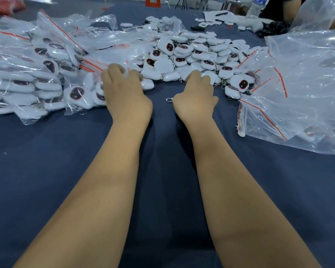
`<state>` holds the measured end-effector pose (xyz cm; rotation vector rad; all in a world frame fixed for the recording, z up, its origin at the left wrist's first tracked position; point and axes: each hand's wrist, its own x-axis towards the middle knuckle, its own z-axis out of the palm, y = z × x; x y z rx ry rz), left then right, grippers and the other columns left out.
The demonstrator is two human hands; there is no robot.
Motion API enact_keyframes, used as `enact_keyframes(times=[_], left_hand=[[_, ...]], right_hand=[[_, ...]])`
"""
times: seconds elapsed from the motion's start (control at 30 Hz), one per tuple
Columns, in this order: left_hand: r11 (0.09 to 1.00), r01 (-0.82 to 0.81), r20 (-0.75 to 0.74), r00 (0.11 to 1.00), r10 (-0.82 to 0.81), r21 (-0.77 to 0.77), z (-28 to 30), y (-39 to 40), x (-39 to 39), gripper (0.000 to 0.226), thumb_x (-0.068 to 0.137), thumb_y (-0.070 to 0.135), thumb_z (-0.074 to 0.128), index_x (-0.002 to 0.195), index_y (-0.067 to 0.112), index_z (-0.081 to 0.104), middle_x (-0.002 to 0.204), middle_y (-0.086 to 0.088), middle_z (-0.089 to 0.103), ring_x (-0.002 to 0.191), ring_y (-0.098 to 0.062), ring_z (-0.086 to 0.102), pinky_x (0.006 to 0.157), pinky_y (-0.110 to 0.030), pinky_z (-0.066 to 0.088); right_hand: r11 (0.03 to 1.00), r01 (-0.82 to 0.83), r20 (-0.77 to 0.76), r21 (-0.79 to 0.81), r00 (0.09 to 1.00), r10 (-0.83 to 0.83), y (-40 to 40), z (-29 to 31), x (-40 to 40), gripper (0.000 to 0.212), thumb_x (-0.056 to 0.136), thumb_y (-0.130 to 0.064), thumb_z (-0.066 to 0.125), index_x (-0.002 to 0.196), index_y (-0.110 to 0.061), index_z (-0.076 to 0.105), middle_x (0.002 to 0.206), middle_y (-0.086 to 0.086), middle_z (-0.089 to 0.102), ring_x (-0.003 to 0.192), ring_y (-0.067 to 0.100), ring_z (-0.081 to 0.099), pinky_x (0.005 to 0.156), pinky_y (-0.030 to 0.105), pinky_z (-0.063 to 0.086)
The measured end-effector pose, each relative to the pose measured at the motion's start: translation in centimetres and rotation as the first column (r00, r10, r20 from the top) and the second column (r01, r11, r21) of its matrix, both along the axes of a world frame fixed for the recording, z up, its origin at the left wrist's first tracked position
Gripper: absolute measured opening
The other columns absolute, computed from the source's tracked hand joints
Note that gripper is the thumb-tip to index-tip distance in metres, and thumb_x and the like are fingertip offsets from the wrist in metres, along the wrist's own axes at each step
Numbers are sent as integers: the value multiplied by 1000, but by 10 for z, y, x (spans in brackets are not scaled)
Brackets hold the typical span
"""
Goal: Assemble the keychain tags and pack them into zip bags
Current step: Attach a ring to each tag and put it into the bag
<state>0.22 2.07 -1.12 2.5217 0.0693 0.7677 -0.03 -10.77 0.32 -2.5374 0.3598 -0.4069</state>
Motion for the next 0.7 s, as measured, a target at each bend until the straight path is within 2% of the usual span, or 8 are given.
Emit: enact_keyframes(times=[0.13, 0.2, 0.23, 0.33, 0.4, 0.5, 0.6, 0.7], left_hand=[[998, -45, 45, 998, 47, -49, 1, 4, 2, 43, 75, -2, 53, 114, 13, 61, 141, -15, 34, 130, -34, 31, 98, -24, 28], [997, 10, 115, 993, -2, -70, 1, 3, 1, 38, 77, 2, 54, 113, 13, 62, 143, -13, 35, 133, -33, 30, 98, -21, 27], [993, 68, 168, 984, -52, -92, 3, 2, 0, 36, 77, 2, 53, 110, 12, 63, 140, -12, 39, 132, -31, 33, 96, -16, 25], [907, 346, 276, 920, -278, -239, 7, -3, -4, 32, 78, -3, 48, 101, 10, 66, 117, -5, 53, 107, -12, 51, 85, -3, 31], [814, 450, 249, 891, -380, -368, 10, -7, -7, 31, 82, -1, 47, 97, 19, 64, 109, 5, 55, 91, -5, 57, 79, -6, 41], [741, 456, 158, 884, -439, -493, 11, -12, -8, 34, 87, 2, 48, 104, 29, 59, 117, 8, 60, 96, -1, 59, 81, -6, 43], [682, 428, 107, 882, -460, -594, 10, -11, -4, 40, 90, -1, 46, 119, 23, 58, 123, 6, 58, 105, -4, 57, 86, -7, 43], [613, 384, 66, 877, -475, -691, 10, -9, -1, 43, 93, 1, 46, 126, 28, 54, 121, 5, 59, 94, -7, 57, 79, -16, 46]], right_hand=[[954, -142, 197, 263, 976, 91, 0, 1, -1, 37, 87, -8, 55, 123, -10, 45, 112, 2, 44, 85, 14, 50, 72, 19, 42], [917, -159, 265, 367, 962, 61, 1, 2, 1, 18, 92, -15, 53, 110, -11, 53, 105, -1, 56, 83, 14, 53, 69, 22, 41], [877, -156, 280, 455, 960, 25, 2, 4, 1, 6, 94, -16, 51, 96, -13, 56, 92, -6, 60, 77, 13, 55, 67, 25, 44], [622, -189, 262, 760, 965, -26, 1, 5, 4, 31, 101, -14, 45, 70, -11, 49, 68, -3, 55, 57, 15, 53, 54, 31, 57], [508, -205, 237, 836, 971, 2, 0, 5, 4, 32, 102, -16, 46, 74, -7, 57, 71, 6, 58, 53, 15, 56, 50, 27, 54], [428, -223, 211, 876, 974, 77, 0, 4, 7, 20, 98, -11, 50, 87, -11, 67, 77, 4, 61, 63, 13, 56, 53, 25, 49], [478, -247, 193, 843, 968, 160, 1, 3, 8, 30, 84, 2, 52, 106, -12, 66, 88, 2, 63, 74, 14, 52, 58, 22, 44], [480, -230, 200, 847, 973, 113, 2, 2, 7, 35, 82, 5, 60, 114, -10, 59, 97, 6, 66, 78, 13, 58, 68, 21, 46]])
